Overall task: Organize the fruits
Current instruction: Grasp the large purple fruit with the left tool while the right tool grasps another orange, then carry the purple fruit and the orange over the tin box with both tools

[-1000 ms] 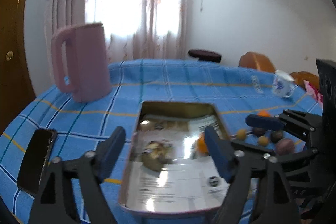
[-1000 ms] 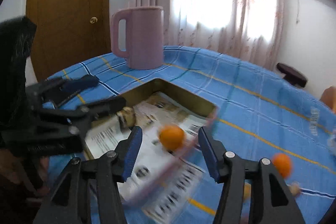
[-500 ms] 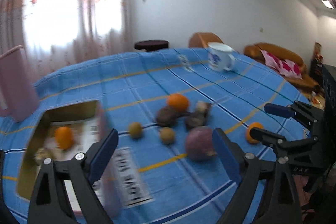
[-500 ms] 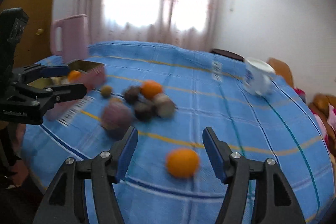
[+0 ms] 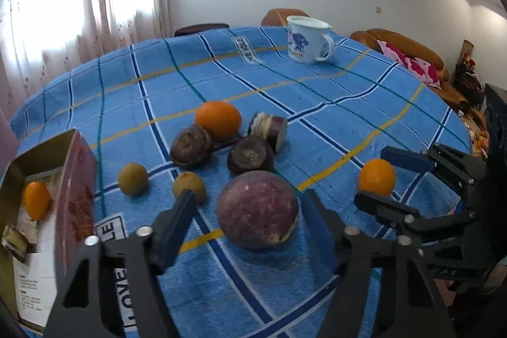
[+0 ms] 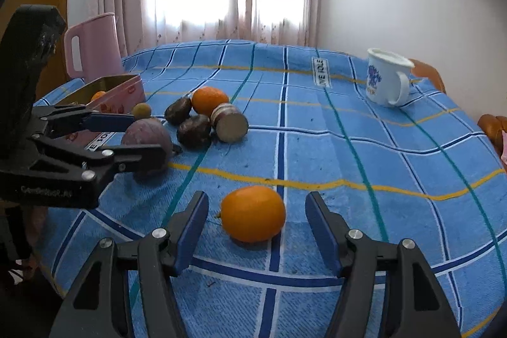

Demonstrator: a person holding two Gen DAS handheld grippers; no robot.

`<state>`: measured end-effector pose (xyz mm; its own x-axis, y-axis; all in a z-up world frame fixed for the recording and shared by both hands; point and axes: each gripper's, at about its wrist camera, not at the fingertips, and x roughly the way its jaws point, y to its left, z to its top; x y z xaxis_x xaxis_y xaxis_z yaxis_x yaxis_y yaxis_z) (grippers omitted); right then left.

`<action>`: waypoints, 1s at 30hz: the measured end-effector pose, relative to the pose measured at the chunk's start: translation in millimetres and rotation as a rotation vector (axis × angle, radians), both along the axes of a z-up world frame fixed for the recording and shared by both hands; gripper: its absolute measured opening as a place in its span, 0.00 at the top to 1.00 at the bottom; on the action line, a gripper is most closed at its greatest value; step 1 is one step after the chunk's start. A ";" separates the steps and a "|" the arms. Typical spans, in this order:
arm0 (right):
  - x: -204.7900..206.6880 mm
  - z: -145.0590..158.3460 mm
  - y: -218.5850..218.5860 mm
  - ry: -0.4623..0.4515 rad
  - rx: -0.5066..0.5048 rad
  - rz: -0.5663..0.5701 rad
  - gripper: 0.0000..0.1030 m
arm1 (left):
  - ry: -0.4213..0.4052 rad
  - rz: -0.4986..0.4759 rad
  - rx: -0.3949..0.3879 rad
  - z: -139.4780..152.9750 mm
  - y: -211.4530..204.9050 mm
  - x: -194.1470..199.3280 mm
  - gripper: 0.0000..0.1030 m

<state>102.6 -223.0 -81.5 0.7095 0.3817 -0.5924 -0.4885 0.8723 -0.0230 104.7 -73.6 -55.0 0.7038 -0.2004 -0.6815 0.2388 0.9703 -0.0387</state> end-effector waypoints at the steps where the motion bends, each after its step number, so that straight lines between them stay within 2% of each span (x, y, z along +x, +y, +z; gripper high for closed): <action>1: 1.6 -1.7 1.3 0.014 -0.014 0.001 0.43 | 0.009 -0.007 -0.011 -1.1 0.5 0.7 0.40; 2: 2.9 -3.6 2.7 0.027 -0.018 0.014 0.55 | 0.014 -0.013 -0.022 -1.3 1.0 0.7 0.42; 3: 2.9 -4.2 2.9 0.027 -0.019 0.018 0.57 | 0.013 -0.016 -0.025 -1.4 0.9 0.3 0.46; 11: -2.0 1.7 -2.2 -0.012 0.020 0.017 0.57 | 0.005 -0.023 -0.080 -0.3 7.9 -4.3 0.47; 18: -10.2 11.6 2.4 -0.069 0.037 0.025 0.57 | -0.059 -0.007 -0.077 5.8 8.8 -12.8 0.47; 30: -17.1 20.0 7.3 -0.117 0.085 0.050 0.57 | -0.143 0.043 -0.058 13.2 11.2 -23.8 0.47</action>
<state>85.5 -215.7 -61.5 0.7508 0.4636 -0.4705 -0.5296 0.8482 -0.0094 80.9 -62.4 -41.8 0.8015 -0.2042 -0.5620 0.2040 0.9769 -0.0640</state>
